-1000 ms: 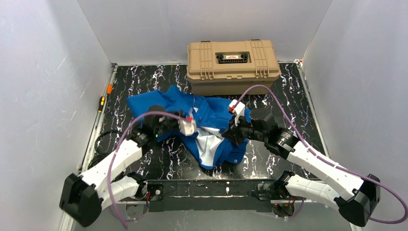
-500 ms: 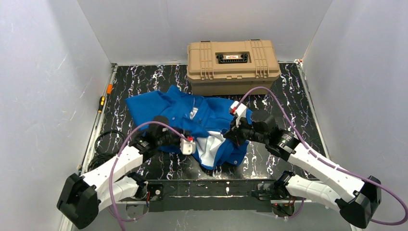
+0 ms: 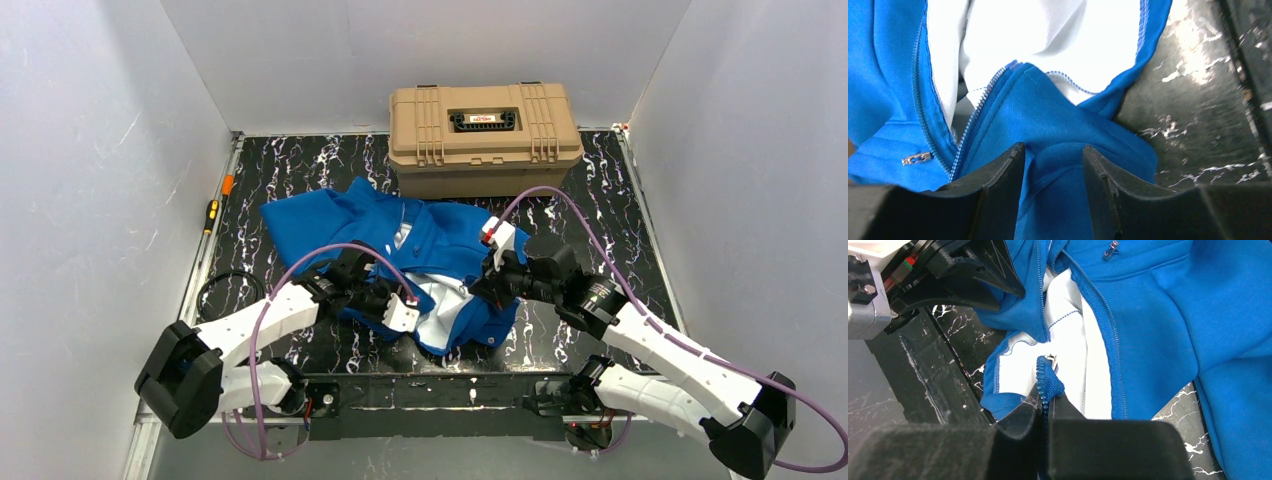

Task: Zip up the jacket
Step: Pick up the jacket from the center of the board.

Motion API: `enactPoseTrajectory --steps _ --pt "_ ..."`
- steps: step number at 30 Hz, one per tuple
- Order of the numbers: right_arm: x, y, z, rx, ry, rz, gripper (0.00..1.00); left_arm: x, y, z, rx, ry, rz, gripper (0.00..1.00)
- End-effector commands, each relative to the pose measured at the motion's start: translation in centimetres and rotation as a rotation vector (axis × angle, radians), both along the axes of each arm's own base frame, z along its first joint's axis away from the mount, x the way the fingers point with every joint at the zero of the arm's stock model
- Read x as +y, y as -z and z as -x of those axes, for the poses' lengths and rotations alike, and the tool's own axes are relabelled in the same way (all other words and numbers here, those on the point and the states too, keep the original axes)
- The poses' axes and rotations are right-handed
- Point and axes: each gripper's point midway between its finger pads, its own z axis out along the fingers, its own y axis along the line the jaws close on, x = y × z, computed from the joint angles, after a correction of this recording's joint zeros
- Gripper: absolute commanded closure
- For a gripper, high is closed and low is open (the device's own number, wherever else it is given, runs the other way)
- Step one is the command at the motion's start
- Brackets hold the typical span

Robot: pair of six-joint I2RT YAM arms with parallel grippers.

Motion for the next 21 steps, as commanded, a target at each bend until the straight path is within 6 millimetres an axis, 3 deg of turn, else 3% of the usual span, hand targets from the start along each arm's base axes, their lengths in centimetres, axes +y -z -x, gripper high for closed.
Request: enactPoseTrajectory --steps 1,9,21 --pt "-0.1 -0.5 0.4 -0.008 -0.016 -0.022 0.99 -1.2 -1.0 1.4 0.158 -0.111 0.004 0.56" --pt "0.3 0.0 0.7 0.003 -0.040 -0.029 0.99 -2.9 -1.5 -1.6 0.172 -0.481 0.040 0.59" --pt "0.3 0.3 0.8 0.001 -0.057 -0.024 0.99 -3.3 -1.2 -1.9 0.323 -0.770 0.068 0.52"
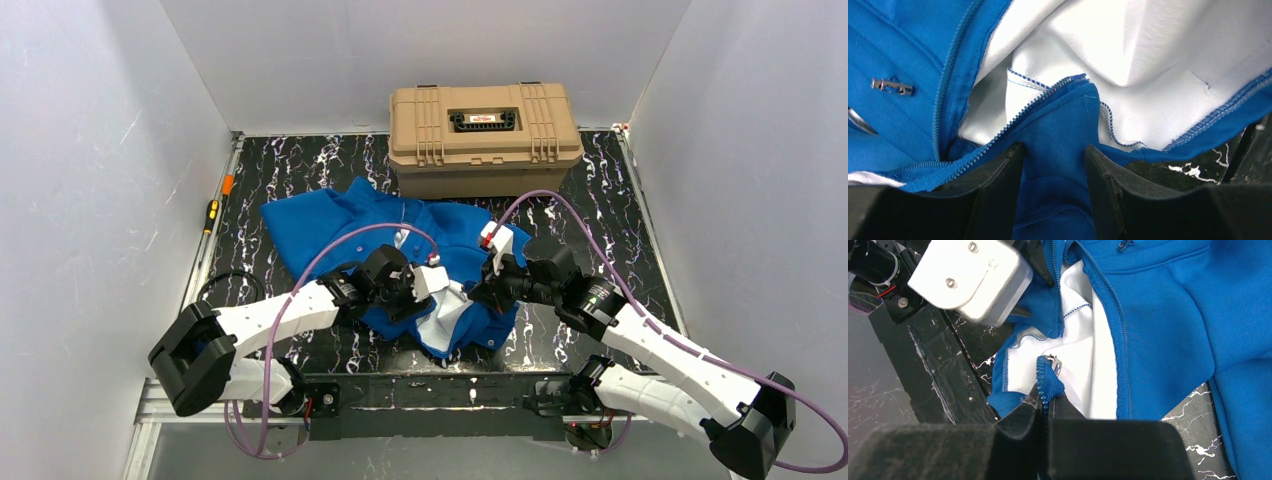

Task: Zip up the jacket
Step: Pick up the jacket from the center of the board.

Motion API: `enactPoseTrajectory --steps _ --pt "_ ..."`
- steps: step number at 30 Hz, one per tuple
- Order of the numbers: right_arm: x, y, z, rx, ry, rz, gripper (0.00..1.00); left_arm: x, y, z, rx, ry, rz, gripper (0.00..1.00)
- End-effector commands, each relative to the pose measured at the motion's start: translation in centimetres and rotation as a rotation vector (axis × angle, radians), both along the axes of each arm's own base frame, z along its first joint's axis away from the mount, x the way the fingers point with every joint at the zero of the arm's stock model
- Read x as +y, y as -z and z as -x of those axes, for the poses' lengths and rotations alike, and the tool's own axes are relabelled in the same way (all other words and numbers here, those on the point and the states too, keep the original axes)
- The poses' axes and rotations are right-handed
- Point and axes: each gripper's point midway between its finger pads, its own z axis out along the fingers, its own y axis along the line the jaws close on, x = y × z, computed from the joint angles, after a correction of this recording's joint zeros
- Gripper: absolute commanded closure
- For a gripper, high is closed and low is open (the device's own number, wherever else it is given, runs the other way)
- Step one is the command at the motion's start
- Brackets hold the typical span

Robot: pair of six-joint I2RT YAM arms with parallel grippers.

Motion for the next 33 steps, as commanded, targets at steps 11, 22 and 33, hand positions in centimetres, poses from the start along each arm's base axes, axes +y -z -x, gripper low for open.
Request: enactPoseTrajectory --steps 11,22,33 --pt "0.4 -0.1 -0.3 -0.026 -0.018 -0.014 0.99 -1.7 -1.4 0.1 0.197 -0.333 0.166 0.50" --pt "0.5 -0.3 -0.4 -0.025 -0.017 -0.020 0.99 -2.1 1.2 -0.2 0.166 -0.340 0.164 0.49" --pt "0.8 -0.4 -0.7 -0.030 -0.020 -0.024 0.99 -0.8 2.9 0.1 0.151 -0.340 0.109 0.62"
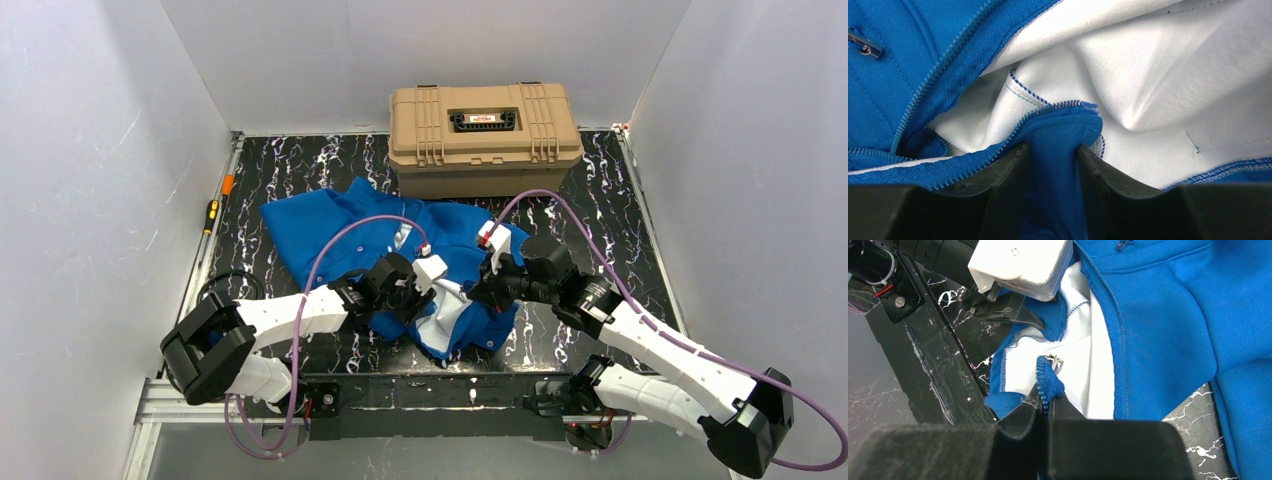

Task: Zip up the jacket
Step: Pick up the jacket from the center of the board.

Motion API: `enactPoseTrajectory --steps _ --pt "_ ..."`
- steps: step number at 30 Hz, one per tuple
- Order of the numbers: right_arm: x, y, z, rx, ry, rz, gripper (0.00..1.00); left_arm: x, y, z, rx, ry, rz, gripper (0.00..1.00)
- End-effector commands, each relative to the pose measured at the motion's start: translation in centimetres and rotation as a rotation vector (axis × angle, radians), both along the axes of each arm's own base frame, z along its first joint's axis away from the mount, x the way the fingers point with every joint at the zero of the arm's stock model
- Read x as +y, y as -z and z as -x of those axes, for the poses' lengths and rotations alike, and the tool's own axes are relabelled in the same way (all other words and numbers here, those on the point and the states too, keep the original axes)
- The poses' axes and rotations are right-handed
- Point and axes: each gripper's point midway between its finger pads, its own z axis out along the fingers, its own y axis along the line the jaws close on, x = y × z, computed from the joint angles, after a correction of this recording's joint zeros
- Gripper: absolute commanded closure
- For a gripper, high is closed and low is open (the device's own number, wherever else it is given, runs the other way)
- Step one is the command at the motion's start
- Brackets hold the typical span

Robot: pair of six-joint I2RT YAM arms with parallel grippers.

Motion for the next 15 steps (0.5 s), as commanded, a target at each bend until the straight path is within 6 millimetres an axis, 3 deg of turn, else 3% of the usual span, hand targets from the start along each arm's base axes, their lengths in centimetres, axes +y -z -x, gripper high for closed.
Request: enactPoseTrajectory --steps 1,5,9,13,15 --pt "0.6 -0.8 -0.5 -0.041 -0.018 -0.033 0.99 0.9 0.9 -0.1 -0.030 -0.002 -0.038 0.68" --pt "0.5 -0.8 -0.5 -0.042 -0.016 -0.032 0.99 1.6 1.2 -0.8 -0.074 -0.022 -0.066 0.85" --pt "0.4 -0.7 -0.5 -0.042 -0.012 -0.032 0.99 1.4 0.3 -1.1 -0.091 -0.032 -0.048 0.93" --pt "0.5 -0.9 -0.6 -0.045 -0.014 -0.033 0.99 1.0 -1.6 -1.4 -0.127 0.007 -0.047 1.00" --pt "0.5 -1.0 -0.7 -0.050 -0.014 -0.035 0.99 0.7 -4.0 -2.2 -0.192 0.041 -0.048 1.00"
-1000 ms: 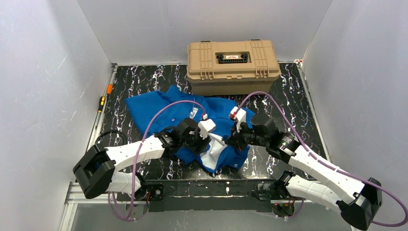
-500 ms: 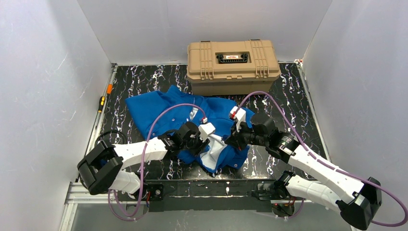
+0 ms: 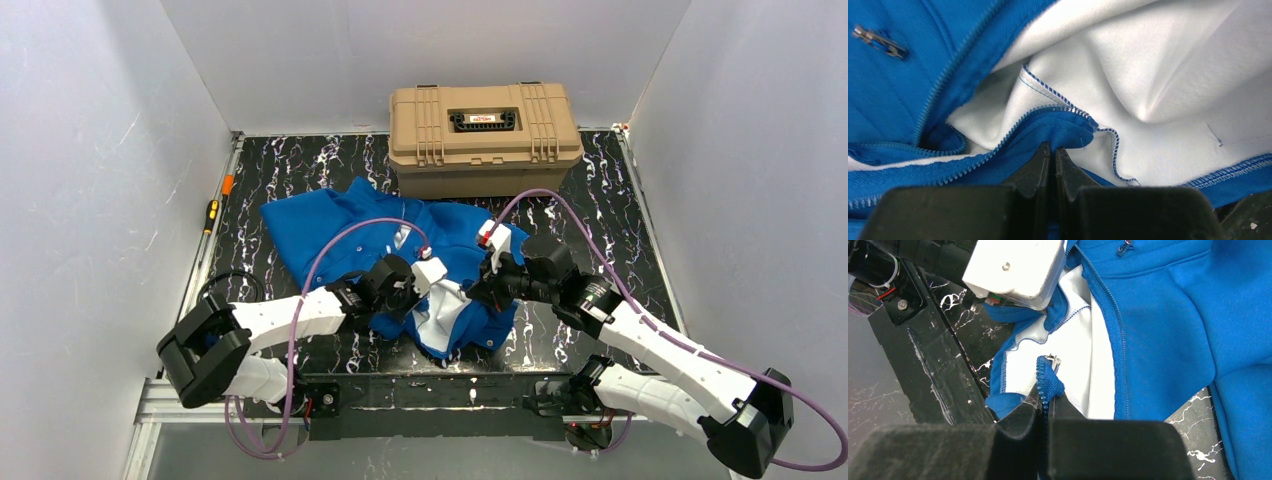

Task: Zip up the jacket
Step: Pick up the jacket from the center of the board.

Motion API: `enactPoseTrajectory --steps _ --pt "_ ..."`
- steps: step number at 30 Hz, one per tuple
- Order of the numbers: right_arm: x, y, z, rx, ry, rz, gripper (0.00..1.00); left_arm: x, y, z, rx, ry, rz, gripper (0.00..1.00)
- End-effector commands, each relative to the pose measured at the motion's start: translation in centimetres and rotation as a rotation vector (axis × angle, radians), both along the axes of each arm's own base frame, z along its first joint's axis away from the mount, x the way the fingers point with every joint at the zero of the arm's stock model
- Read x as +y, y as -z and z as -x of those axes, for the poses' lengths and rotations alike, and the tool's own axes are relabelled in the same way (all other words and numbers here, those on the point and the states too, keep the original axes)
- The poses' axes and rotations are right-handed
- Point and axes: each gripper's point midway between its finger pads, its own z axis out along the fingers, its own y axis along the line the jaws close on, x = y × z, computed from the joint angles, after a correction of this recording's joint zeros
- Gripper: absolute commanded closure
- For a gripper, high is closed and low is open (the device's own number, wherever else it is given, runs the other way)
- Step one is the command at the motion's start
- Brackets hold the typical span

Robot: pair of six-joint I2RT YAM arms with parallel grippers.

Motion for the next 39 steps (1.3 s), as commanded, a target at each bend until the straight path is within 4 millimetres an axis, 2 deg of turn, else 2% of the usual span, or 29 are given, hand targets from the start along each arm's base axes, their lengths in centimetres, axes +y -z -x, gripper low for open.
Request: enactPoseTrajectory --steps 1,3,6,9,13,15,16,18,20,23,27,30,35,39 --pt "0.4 -0.9 -0.6 -0.045 -0.015 -0.026 0.99 -0.3 -5.4 -1.7 -0.148 0.066 -0.016 1.00" --pt "0.8 -1.5 -0.8 -0.054 -0.029 -0.039 0.99 -0.5 -8.8 -2.5 -0.249 0.131 -0.024 1.00" --pt "1.7 -3.8 -1.3 -0.092 -0.052 -0.075 0.99 -0.7 -15.7 -3.3 -0.422 0.187 0.028 1.00" --pt "2.8 -6.2 -2.1 -0.124 -0.077 -0.106 0.99 0.1 -21.6 -4.1 -0.586 0.225 0.015 1.00" --pt "4.6 -9.4 -3.3 -0.156 -0.112 -0.155 0.99 2.3 -30.2 -5.8 -0.809 0.267 0.034 1.00" --pt "5.4 -11.1 -4.0 -0.192 -0.152 -0.175 0.99 4.1 -33.5 -5.5 -0.854 0.343 0.050 1.00" --pt "5.8 -12.0 -4.4 -0.200 -0.168 -0.194 0.99 4.8 -34.2 -4.9 -0.853 0.389 0.035 1.00" --pt "6.6 -13.6 -4.2 -0.211 -0.217 -0.242 0.99 5.3 -33.4 -2.8 -0.795 0.531 -0.025 1.00" --pt "6.9 -14.6 -3.4 -0.222 -0.273 -0.291 0.99 5.1 -32.7 -0.9 -0.749 0.592 0.016 1.00" --pt "7.2 -14.6 -2.4 -0.214 -0.326 -0.316 0.99 4.5 -31.7 0.5 -0.725 0.631 0.076 1.00" --pt "7.6 -15.6 -1.8 -0.194 -0.357 -0.368 0.99 3.5 -30.7 0.0 -0.702 0.626 0.096 1.00" --pt "7.8 -16.3 -1.5 -0.191 -0.375 -0.384 0.99 2.6 -29.8 -1.1 -0.715 0.596 0.081 1.00" --pt "7.5 -15.5 -1.0 -0.144 -0.373 -0.375 0.99 1.2 -28.5 -2.9 -0.778 0.528 0.027 1.00" --pt "7.1 -14.4 -1.3 -0.123 -0.324 -0.376 0.99 1.0 -29.4 -4.0 -0.829 0.459 0.029 1.00"
